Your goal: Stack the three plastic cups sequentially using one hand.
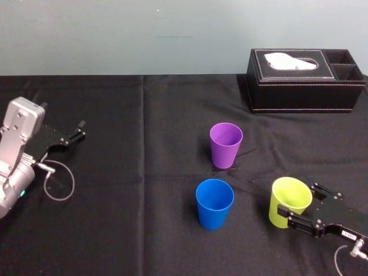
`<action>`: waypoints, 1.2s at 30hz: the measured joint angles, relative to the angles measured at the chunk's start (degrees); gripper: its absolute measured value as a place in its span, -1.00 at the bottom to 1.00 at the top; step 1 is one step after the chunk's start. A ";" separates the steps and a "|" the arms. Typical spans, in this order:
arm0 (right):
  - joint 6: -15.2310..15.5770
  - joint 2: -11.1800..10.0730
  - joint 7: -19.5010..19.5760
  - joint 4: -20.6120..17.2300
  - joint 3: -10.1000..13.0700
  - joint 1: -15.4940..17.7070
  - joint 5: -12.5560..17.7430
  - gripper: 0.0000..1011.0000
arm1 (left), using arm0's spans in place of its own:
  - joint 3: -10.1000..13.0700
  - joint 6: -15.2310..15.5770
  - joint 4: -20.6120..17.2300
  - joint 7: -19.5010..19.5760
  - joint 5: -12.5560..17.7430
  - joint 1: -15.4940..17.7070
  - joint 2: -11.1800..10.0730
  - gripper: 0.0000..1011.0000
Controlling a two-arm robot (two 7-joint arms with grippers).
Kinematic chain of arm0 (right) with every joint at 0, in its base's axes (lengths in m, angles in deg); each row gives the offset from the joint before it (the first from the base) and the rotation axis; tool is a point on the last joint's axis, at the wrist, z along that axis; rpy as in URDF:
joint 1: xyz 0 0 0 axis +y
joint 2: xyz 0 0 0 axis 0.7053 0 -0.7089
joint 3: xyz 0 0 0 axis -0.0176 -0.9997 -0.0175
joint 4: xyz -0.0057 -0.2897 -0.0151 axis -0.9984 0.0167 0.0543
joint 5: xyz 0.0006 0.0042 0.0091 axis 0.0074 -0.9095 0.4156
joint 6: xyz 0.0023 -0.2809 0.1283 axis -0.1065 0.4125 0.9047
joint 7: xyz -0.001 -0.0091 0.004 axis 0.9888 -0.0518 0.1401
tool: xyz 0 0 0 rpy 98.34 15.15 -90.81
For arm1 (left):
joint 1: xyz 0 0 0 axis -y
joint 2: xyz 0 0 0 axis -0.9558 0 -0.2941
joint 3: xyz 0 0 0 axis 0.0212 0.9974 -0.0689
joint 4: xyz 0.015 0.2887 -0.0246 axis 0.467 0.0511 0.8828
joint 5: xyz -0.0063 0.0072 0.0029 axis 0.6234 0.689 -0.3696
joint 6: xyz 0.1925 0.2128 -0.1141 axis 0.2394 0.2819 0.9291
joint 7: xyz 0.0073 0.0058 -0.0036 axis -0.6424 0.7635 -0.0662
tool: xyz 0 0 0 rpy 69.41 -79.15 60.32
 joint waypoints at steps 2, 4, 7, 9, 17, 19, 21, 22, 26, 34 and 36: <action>-0.01 -0.01 0.00 -0.01 0.02 0.01 0.00 0.55 | 0.00 0.00 0.00 0.00 0.00 0.00 0.00 1.00; -0.03 -0.02 0.00 -0.02 0.03 0.03 0.00 0.52 | 0.00 0.00 0.00 0.00 0.00 0.00 0.00 1.00; -0.04 -0.03 0.00 -0.03 0.05 0.04 0.01 0.50 | 0.00 0.00 0.00 0.00 0.00 0.00 0.00 1.00; -0.05 -0.04 0.00 -0.04 0.06 0.05 0.01 0.48 | 0.00 0.00 0.00 0.00 0.00 0.00 0.00 1.00; -0.11 -0.04 0.00 -0.07 0.11 0.09 0.01 0.45 | 0.00 0.00 0.00 0.00 0.00 0.00 0.00 1.00; -0.11 -0.04 0.00 -0.07 0.11 0.10 0.01 0.45 | 0.00 0.00 0.00 0.00 0.00 0.00 0.00 1.00; -0.11 -0.04 0.00 -0.07 0.11 0.11 0.00 0.45 | 0.00 0.00 0.00 0.00 0.00 0.00 0.00 1.00; -0.11 -0.04 0.00 -0.07 0.11 0.11 0.01 0.45 | 0.00 0.00 0.00 0.00 0.00 0.00 0.00 1.00; 1.10 -0.35 1.22 -1.70 1.41 1.44 1.66 0.45 | 0.00 0.00 0.00 0.00 0.00 0.00 0.00 1.00; 4.90 -2.52 4.51 -9.02 6.34 5.23 4.66 0.45 | 0.00 0.00 0.00 0.00 0.00 0.00 0.00 1.00; 6.97 -3.35 5.23 -10.95 7.28 5.22 5.62 0.45 | 0.00 0.00 0.00 0.00 0.00 0.00 0.00 1.00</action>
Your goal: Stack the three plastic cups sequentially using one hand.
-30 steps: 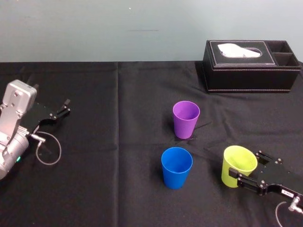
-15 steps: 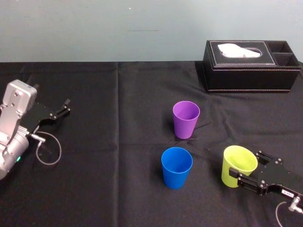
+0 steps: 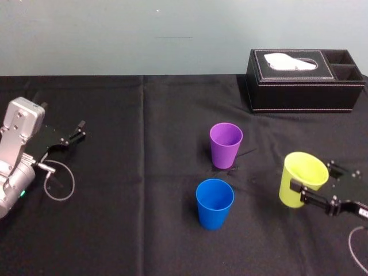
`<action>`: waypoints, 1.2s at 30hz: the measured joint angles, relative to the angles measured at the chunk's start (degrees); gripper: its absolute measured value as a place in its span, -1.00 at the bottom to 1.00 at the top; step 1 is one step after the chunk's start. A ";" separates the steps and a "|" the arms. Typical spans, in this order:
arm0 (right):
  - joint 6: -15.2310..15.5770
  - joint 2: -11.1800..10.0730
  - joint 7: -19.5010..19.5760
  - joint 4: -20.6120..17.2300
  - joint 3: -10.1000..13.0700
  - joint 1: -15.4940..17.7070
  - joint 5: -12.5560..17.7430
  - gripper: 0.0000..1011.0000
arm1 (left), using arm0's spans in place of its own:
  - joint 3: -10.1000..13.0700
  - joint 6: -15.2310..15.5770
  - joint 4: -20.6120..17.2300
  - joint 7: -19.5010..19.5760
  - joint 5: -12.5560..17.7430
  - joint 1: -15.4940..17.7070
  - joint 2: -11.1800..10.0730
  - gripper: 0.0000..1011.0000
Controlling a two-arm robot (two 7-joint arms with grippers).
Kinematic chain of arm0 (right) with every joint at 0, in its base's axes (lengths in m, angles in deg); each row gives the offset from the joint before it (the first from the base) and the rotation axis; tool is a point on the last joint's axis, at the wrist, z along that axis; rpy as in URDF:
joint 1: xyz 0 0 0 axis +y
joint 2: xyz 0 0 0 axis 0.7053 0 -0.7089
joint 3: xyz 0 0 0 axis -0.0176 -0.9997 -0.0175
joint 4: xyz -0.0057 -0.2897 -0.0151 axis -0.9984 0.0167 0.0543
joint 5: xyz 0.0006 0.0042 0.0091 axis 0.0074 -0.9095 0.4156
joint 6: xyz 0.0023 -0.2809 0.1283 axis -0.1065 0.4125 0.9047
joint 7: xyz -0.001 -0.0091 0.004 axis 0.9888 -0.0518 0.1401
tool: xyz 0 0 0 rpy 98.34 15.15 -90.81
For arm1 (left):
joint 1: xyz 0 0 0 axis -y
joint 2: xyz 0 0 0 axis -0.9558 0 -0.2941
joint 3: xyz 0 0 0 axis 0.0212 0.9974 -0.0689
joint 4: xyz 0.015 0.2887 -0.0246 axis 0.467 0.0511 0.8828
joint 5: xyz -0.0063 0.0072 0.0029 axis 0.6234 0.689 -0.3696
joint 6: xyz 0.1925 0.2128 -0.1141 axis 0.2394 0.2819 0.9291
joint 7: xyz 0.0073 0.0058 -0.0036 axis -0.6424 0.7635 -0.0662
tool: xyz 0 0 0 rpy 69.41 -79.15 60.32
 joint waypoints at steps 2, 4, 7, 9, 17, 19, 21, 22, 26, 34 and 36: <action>1.91 -0.79 0.41 -1.27 0.27 -0.90 0.73 0.45 | 0.00 0.00 0.00 0.00 0.00 -0.01 0.00 1.00; 3.05 -1.26 0.58 -1.82 0.04 -2.05 1.04 0.45 | 0.00 0.00 0.00 0.00 0.00 0.00 0.00 1.00; 5.63 -1.99 1.04 -2.45 -2.08 -6.37 1.23 0.45 | 0.00 0.00 0.00 0.00 0.00 0.00 0.00 1.00; 6.50 -2.05 1.25 -2.46 -3.30 -8.45 1.18 0.45 | 0.00 0.00 0.00 0.00 0.00 0.00 0.00 1.00; 9.90 0.28 2.10 -0.01 -10.23 -19.33 0.36 0.45 | 0.00 0.00 0.00 0.00 0.00 0.00 0.00 1.00; 10.79 1.49 2.38 1.32 -12.60 -22.74 -0.27 0.45 | 0.00 0.00 0.00 0.00 0.00 0.00 0.00 1.00; 11.63 2.64 2.60 2.74 -14.59 -25.63 -0.86 0.45 | 0.00 0.00 0.00 0.00 0.00 0.00 0.00 1.00; 11.92 3.06 2.65 3.28 -15.28 -26.62 -1.07 0.45 | 0.00 0.00 0.00 0.00 0.00 0.00 0.00 1.00; 12.92 4.82 2.67 5.67 -18.07 -30.48 -1.91 0.45 | 0.00 0.00 0.00 0.00 0.00 0.00 0.00 1.00; 13.72 7.84 2.38 10.63 -22.44 -36.35 -3.55 0.45 | 0.00 0.00 0.00 0.00 0.00 0.00 0.00 1.00; 13.78 8.35 2.38 11.46 -23.03 -37.15 -3.89 0.45 | 0.00 0.00 0.00 0.00 0.00 0.00 0.00 1.00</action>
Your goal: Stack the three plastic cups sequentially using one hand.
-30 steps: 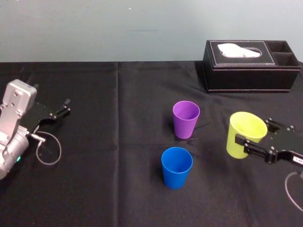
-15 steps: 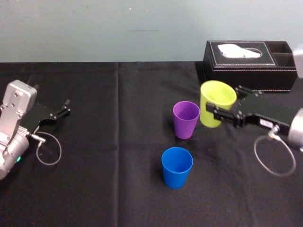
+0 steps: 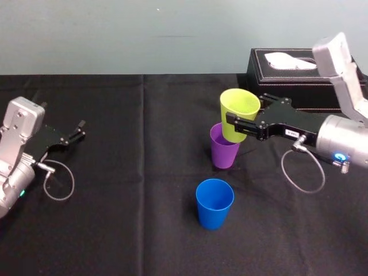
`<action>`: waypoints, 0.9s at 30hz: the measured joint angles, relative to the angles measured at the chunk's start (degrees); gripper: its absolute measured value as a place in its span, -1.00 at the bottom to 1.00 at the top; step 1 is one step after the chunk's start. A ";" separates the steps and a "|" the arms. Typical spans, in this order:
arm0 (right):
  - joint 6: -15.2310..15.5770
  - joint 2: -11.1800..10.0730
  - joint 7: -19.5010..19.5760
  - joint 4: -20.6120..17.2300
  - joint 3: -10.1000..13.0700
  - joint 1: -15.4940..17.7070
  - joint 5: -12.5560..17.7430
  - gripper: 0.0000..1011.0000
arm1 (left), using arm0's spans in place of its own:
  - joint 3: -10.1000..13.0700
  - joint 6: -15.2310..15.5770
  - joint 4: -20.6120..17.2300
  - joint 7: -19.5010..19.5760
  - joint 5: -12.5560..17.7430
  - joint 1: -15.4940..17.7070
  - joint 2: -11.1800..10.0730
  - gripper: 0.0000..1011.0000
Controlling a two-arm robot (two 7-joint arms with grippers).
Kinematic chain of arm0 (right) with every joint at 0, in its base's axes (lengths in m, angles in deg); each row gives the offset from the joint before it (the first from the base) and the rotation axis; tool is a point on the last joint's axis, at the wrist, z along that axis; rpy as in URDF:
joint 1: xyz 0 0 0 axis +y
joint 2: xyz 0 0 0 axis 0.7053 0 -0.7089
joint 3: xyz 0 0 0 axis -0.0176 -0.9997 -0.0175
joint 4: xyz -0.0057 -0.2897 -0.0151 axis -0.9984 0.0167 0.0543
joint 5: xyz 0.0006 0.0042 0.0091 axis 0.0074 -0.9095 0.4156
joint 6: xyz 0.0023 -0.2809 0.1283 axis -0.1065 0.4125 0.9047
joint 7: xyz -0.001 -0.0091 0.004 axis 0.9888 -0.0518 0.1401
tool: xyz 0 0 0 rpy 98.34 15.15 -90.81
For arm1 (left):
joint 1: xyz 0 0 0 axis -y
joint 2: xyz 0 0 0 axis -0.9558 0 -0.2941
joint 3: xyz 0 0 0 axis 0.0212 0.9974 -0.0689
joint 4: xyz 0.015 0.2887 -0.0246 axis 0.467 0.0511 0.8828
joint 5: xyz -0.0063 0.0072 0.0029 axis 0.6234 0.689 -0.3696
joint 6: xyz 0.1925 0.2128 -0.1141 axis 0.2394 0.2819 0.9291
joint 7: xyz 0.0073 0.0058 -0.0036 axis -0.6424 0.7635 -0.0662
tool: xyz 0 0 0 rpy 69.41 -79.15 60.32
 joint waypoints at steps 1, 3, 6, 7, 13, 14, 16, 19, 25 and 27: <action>0.06 0.42 -0.02 0.75 -0.48 -0.68 -0.28 0.45 | 0.00 0.00 0.00 0.00 0.00 0.00 0.00 1.00; 0.14 0.97 -0.11 1.82 -1.26 -1.60 -0.79 0.45 | 0.00 0.00 0.00 0.00 0.00 0.00 0.00 1.00; 0.14 1.65 -0.43 3.22 -2.15 -2.62 -1.46 0.45 | 0.00 0.00 0.00 0.00 0.00 0.00 0.00 1.00; 0.13 1.78 -0.47 3.49 -2.30 -2.79 -1.59 0.45 | 0.00 0.00 0.00 0.00 0.00 0.00 0.00 1.00; 0.00 2.83 -0.99 5.69 -3.51 -3.98 -2.48 0.45 | 0.00 0.00 0.00 0.00 0.00 0.00 0.00 1.00; -0.09 3.06 -1.13 6.20 -3.83 -4.23 -2.77 0.45 | 0.00 0.00 0.00 0.00 0.00 0.00 0.00 1.00; -0.27 3.26 -1.31 6.70 -4.07 -4.41 -3.02 0.45 | 0.00 0.00 0.00 0.00 0.00 0.00 0.00 1.00; -0.62 3.61 -1.47 7.63 -4.47 -4.65 -3.55 0.45 | 0.00 0.00 0.00 0.00 0.00 0.00 0.00 1.00; -1.40 4.29 -1.84 9.10 -4.81 -4.69 -4.26 0.45 | 0.00 0.00 0.00 0.00 0.00 0.00 0.00 1.00; -1.57 4.42 -1.88 9.33 -4.81 -4.54 -4.31 0.45 | 0.00 0.00 0.00 0.00 0.00 0.00 0.00 1.00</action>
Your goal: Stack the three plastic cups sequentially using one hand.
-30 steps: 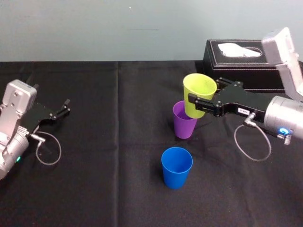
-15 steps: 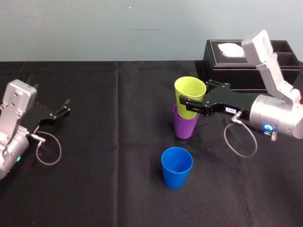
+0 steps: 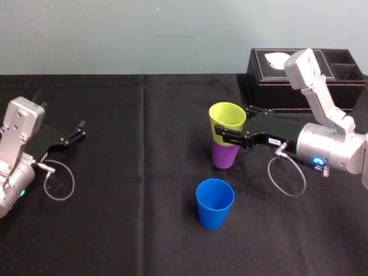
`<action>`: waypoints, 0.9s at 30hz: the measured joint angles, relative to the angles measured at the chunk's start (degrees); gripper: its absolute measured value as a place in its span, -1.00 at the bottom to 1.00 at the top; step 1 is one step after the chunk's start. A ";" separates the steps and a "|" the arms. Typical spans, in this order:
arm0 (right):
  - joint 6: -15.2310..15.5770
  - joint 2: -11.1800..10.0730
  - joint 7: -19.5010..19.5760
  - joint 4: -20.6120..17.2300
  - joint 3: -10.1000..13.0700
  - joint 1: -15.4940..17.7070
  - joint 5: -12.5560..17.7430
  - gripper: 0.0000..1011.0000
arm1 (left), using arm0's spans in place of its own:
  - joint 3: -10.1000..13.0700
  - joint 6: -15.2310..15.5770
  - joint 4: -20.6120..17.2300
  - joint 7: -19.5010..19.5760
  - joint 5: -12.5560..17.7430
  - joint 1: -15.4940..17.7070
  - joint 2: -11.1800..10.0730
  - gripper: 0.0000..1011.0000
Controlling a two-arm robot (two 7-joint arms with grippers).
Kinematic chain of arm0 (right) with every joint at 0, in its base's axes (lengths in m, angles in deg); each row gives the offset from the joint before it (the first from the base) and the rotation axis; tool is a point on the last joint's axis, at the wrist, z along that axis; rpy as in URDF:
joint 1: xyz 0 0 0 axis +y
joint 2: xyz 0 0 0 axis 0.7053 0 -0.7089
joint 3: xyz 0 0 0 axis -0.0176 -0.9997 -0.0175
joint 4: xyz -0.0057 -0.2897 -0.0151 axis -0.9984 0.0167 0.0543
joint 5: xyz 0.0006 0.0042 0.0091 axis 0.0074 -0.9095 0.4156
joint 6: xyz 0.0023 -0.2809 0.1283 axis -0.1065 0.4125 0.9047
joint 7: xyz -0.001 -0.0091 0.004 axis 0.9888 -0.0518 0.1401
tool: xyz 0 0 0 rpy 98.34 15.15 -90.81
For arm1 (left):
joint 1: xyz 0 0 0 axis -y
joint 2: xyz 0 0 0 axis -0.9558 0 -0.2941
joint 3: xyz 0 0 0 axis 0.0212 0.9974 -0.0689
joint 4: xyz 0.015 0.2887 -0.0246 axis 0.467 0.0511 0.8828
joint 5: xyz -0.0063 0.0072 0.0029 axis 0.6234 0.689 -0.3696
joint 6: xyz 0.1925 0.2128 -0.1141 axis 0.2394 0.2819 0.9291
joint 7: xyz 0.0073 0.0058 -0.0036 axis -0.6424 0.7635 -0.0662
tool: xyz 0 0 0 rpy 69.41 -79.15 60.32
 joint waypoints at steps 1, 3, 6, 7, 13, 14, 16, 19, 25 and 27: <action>-0.17 0.08 -0.05 0.17 0.02 0.16 0.00 0.45 | 0.00 0.00 0.00 0.00 0.00 0.00 0.00 1.00; -0.22 0.10 -0.07 0.22 0.05 0.20 0.00 0.45 | 0.00 0.00 0.00 0.00 0.00 0.00 0.00 1.00; -0.21 0.07 -0.07 0.18 0.06 0.20 0.00 0.45 | 0.00 0.00 0.00 0.00 0.00 0.00 0.00 1.00; -0.21 0.06 -0.07 0.17 0.06 0.20 0.00 0.45 | 0.00 0.00 0.00 0.00 0.00 0.00 0.00 1.00; -0.15 0.01 -0.07 0.06 0.09 0.18 0.00 0.45 | 0.00 0.00 0.00 0.00 0.00 0.00 0.00 1.00; -0.15 0.01 -0.06 0.05 0.10 0.18 0.00 0.47 | 0.00 0.00 0.00 0.00 0.00 0.00 0.00 1.00; -0.13 0.00 -0.05 0.02 0.11 0.17 0.00 0.58 | 0.00 0.00 0.00 0.00 0.00 0.00 0.00 1.00; -0.11 -0.02 -0.05 -0.02 0.12 0.16 0.01 0.74 | 0.00 0.00 0.00 0.00 0.00 0.00 0.00 1.00; -0.07 -0.05 -0.04 -0.06 0.12 0.15 0.02 0.98 | 0.00 0.00 0.00 0.00 0.00 0.00 0.00 1.00; -0.06 -0.06 -0.03 -0.08 0.12 0.15 0.02 0.98 | 0.00 0.00 0.00 0.00 0.00 0.00 0.00 1.00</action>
